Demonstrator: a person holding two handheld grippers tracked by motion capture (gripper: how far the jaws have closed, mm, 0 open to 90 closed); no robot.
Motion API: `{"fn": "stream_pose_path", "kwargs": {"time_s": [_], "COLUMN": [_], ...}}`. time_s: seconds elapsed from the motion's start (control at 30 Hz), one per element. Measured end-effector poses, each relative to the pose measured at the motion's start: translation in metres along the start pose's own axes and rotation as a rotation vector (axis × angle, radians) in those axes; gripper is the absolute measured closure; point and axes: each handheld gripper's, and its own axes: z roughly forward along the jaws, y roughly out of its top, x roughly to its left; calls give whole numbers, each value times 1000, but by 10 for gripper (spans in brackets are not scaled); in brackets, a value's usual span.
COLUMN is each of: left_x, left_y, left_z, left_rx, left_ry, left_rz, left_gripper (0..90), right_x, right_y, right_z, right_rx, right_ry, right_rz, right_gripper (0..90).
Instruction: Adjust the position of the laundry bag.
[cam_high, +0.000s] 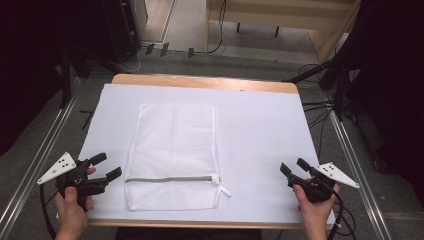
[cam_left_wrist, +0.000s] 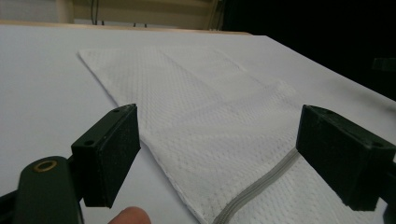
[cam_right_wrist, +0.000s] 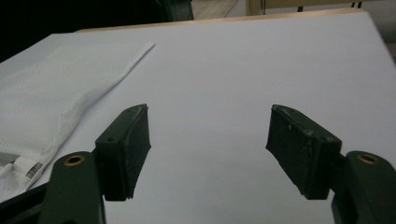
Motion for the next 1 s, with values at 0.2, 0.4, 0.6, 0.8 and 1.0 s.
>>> {"fn": "stream_pose_path", "kwargs": {"time_s": [0.2, 0.4, 0.6, 0.8, 1.0], "left_x": [-4, -9, -10, -9, -10], "left_y": [-3, -5, -7, -9, -9], "left_z": [5, 9, 10, 9, 12], "left_rx": [-13, -5, 5, 13, 23], "left_ry": [-26, -17, -6, -9, -14], "left_rz": [-5, 19, 30, 23, 29], "left_gripper": [140, 139, 140, 140, 140], "right_x": [48, 104, 129, 143, 147], "right_y": [3, 10, 7, -1, -8], "right_z": [32, 67, 94, 124, 136], "right_rx": [59, 140, 206, 290, 329], "right_ry": [36, 102, 182, 191, 206], "right_rz": [-53, -60, -60, -2, 18], "right_gripper": [403, 495, 537, 535, 713]}}
